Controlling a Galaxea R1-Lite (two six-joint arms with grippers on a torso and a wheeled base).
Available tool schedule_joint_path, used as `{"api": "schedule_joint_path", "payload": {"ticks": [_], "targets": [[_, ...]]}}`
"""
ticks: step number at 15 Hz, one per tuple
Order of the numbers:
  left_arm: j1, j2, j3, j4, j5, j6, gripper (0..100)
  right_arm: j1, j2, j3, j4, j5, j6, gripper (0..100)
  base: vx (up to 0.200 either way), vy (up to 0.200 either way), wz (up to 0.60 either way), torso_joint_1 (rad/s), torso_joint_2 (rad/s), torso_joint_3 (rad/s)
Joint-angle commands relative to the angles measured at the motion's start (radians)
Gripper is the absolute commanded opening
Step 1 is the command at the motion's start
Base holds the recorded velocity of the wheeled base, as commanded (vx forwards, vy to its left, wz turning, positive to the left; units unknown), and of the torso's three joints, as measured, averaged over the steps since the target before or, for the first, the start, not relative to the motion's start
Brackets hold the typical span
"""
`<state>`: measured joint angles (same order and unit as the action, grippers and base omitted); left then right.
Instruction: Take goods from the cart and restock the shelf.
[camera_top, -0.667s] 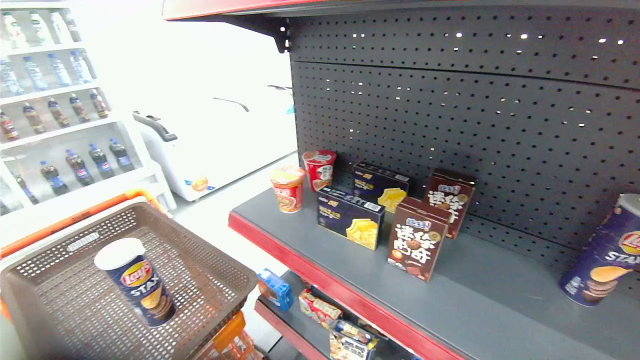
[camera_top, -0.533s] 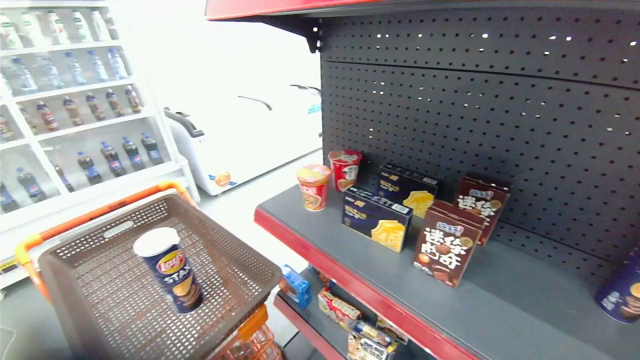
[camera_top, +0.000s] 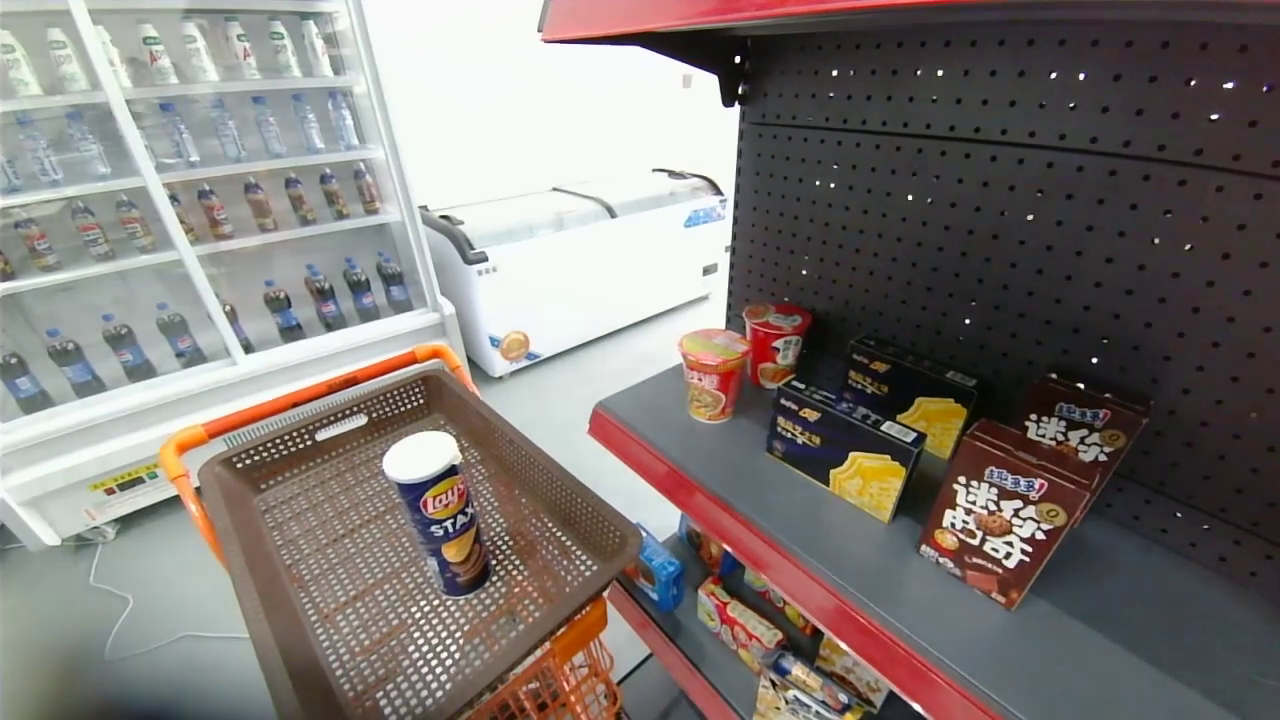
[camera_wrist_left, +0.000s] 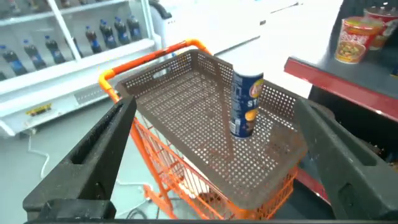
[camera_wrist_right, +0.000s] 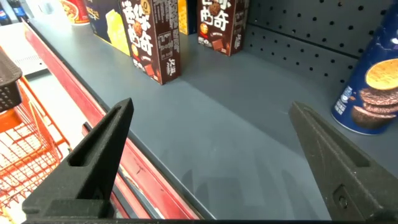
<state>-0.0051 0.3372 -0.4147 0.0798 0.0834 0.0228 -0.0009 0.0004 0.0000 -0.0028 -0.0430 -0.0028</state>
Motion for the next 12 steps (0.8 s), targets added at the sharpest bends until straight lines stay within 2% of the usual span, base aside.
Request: {"api": "schedule_joint_path", "payload": {"ticks": [1,3,4,5,6,7,9,11,12], "targets": [[0.013,0.603,-0.343,0.031,0.027,0.008,100,0.001,0.001,0.000,0.000,0.000,0.000,100,0.000,0.000,0.00,0.000,0.00,0.000],[0.001,0.714,-0.311,0.018,0.021,0.005,100,0.001,0.001,0.000,0.000,0.000,0.000,100,0.000,0.000,0.00,0.000,0.00,0.000],[-0.006,0.747,-0.285,-0.014,-0.013,0.000,100,0.001,0.001,0.000,0.000,0.000,0.000,100,0.000,0.000,0.00,0.000,0.00,0.000],[-0.004,0.792,-0.236,-0.086,-0.102,0.000,100,0.001,0.001,0.000,0.001,0.000,0.000,100,0.000,0.000,0.00,0.000,0.00,0.000],[-0.004,0.826,-0.170,-0.178,-0.166,0.003,100,0.001,0.001,0.000,0.000,0.000,0.000,100,0.000,0.000,0.00,0.000,0.00,0.000],[-0.009,0.861,-0.122,-0.239,-0.180,0.006,100,0.001,0.001,0.000,0.000,0.000,0.000,100,0.000,0.000,0.00,0.000,0.00,0.000],[-0.004,1.000,0.020,-0.489,-0.189,0.006,100,0.001,0.001,0.000,0.000,0.000,0.000,100,0.000,0.000,0.00,0.000,0.00,0.000],[-0.003,1.122,0.077,-0.661,-0.215,0.009,100,0.001,0.001,0.000,0.000,0.000,0.000,100,0.000,0.000,0.00,0.000,0.00,0.000],[-0.004,1.189,0.082,-0.713,-0.218,0.011,100,0.001,0.001,0.000,0.000,0.000,0.000,100,0.000,0.000,0.00,0.000,0.00,0.000]]}}
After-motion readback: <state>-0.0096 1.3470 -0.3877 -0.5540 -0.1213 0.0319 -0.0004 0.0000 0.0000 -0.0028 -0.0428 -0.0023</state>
